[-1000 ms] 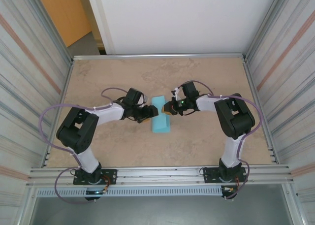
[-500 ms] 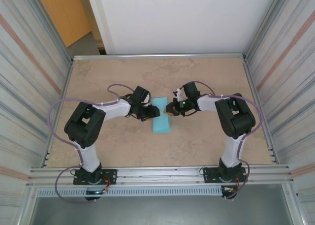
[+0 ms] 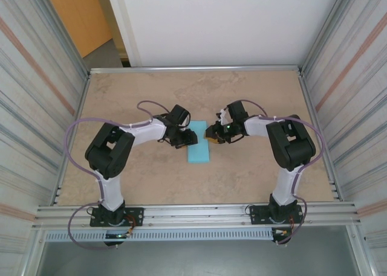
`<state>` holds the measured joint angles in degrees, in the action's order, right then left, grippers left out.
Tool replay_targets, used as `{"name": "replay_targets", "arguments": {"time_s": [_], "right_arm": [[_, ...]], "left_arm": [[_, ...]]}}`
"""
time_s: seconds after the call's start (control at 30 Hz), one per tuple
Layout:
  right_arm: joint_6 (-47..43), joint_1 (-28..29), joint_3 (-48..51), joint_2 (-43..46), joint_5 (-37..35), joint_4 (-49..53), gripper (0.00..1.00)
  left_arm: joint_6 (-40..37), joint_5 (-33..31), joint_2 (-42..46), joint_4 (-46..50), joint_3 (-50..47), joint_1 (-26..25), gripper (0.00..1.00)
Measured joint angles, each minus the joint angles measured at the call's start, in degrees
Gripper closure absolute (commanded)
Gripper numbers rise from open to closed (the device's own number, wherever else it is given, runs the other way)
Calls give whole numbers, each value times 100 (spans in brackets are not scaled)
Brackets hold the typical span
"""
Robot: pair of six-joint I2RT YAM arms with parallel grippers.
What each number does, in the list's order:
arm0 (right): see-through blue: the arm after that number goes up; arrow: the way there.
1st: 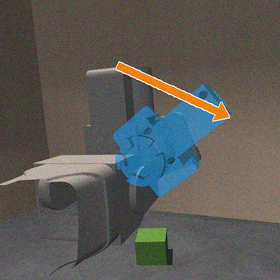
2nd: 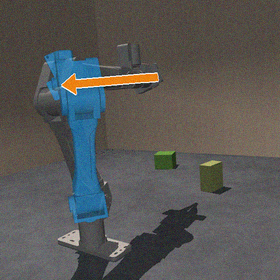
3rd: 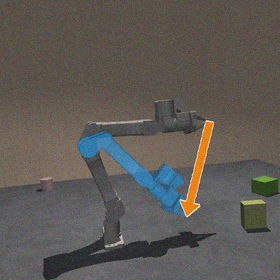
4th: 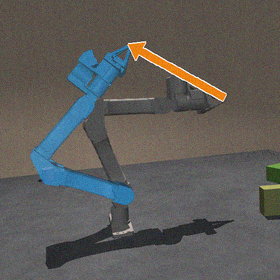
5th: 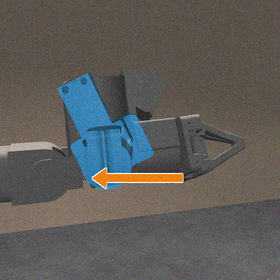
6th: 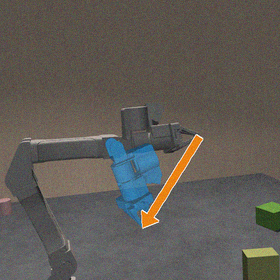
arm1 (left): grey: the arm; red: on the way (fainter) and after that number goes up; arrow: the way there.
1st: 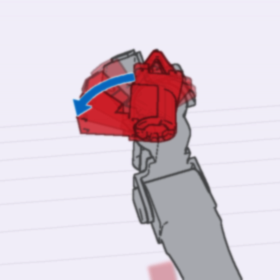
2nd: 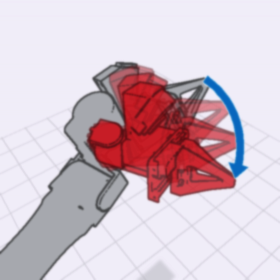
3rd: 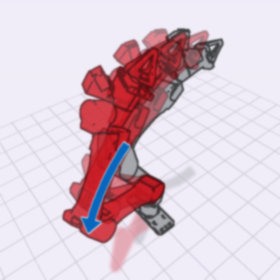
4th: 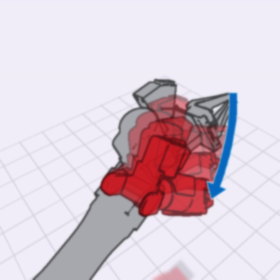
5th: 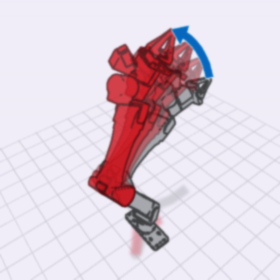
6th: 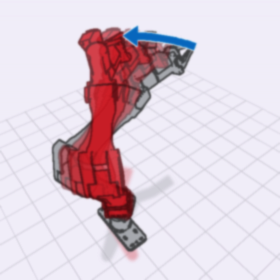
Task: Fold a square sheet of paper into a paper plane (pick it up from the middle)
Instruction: First fold in half a square sheet of paper at the center of the table, then hold the square sheet of paper at the center of the table.
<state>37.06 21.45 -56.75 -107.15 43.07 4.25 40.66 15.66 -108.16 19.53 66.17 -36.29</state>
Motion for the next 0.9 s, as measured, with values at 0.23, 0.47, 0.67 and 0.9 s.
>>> {"name": "replay_targets", "arguments": {"time_s": [0.23, 0.47, 0.67, 0.9], "right_arm": [[-199, -468, 46, 691, -516, 426, 70], [-317, -619, 146, 901, -828, 573, 70], [-326, -649, 160, 898, -890, 658, 71], [-326, -704, 160, 883, -925, 658, 71]], "left_arm": [[0, -341, -149, 376, 278, -129, 57], [-57, -522, -323, 772, 590, -205, 56], [-195, -599, -474, 1080, 848, -247, 56], [-343, -745, -752, 1526, 1220, -315, 57]]}}
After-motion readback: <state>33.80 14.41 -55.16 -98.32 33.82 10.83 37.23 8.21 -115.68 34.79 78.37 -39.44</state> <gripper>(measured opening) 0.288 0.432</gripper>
